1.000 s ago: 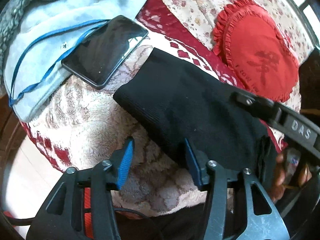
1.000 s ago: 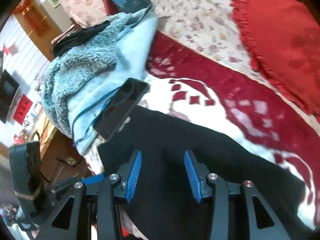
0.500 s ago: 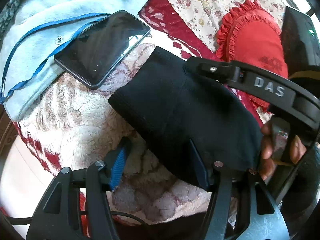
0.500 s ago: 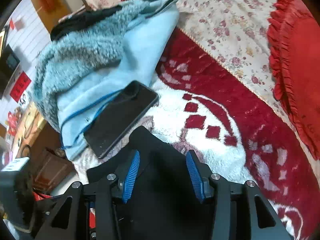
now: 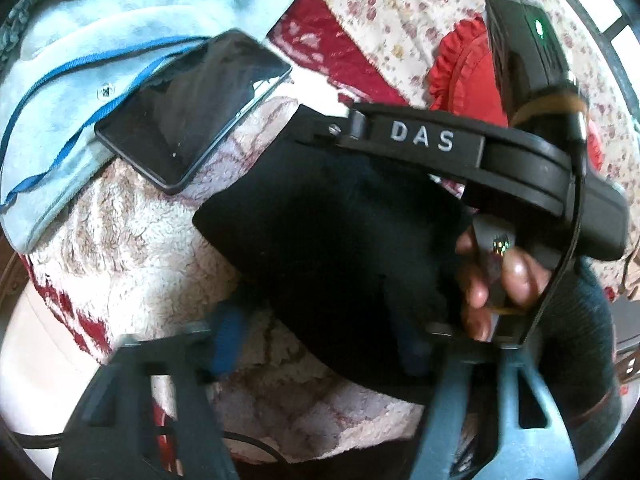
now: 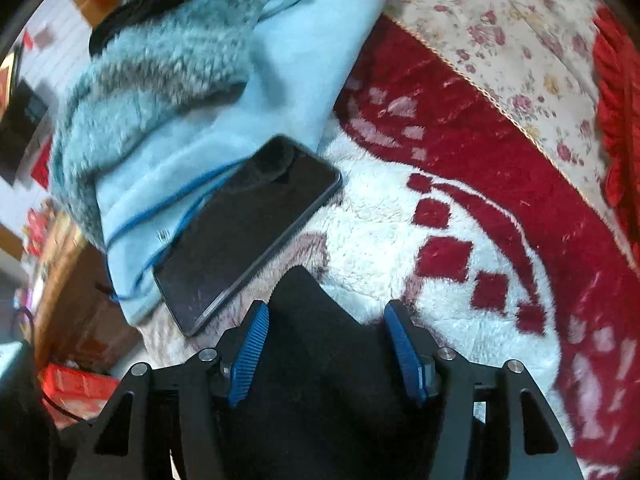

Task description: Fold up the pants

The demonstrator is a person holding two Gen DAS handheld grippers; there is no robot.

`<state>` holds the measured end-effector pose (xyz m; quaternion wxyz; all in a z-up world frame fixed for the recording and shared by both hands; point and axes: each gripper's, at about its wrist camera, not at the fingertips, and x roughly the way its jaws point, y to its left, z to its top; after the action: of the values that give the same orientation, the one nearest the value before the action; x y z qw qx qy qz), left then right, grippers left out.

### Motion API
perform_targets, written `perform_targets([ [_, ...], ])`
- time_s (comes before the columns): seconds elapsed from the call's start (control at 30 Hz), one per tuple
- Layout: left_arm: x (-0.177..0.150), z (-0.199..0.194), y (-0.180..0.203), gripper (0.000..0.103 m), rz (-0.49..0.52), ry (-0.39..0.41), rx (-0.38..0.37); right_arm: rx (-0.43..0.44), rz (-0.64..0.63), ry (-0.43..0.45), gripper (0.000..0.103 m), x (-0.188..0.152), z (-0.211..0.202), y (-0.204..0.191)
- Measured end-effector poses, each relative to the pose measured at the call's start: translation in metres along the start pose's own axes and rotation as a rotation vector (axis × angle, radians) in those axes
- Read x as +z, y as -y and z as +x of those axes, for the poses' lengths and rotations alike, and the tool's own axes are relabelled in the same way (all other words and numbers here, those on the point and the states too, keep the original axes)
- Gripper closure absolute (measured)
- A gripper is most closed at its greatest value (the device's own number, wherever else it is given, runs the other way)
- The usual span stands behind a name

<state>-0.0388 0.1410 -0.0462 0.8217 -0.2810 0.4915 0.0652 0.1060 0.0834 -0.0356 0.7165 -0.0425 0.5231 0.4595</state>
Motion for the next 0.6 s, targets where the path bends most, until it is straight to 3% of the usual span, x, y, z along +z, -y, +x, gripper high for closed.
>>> perform_targets([
  [0.03,0.0,-0.003,0.002,0.068,0.01,0.01,0.003,0.014,0.019,0.014,0.064,-0.001,-0.004,0.002],
  [0.1,0.0,-0.015,0.01,0.083,0.047,0.057,0.003,0.054,0.037,0.04,0.081,-0.006,-0.016,0.005],
  [0.27,-0.003,-0.053,0.042,0.086,0.147,0.127,-0.084,0.122,0.034,0.195,0.088,-0.018,-0.087,-0.001],
  [0.4,-0.018,-0.078,0.083,0.086,0.275,0.157,-0.164,0.117,0.075,0.341,0.092,-0.043,-0.162,0.014],
  [0.5,-0.039,-0.074,0.121,0.086,0.422,0.135,-0.185,0.076,0.161,0.406,0.092,-0.079,-0.205,0.043],
  [0.6,-0.059,-0.041,0.147,0.086,0.516,0.019,-0.165,-0.002,0.315,0.451,0.092,-0.125,-0.232,0.08],
])
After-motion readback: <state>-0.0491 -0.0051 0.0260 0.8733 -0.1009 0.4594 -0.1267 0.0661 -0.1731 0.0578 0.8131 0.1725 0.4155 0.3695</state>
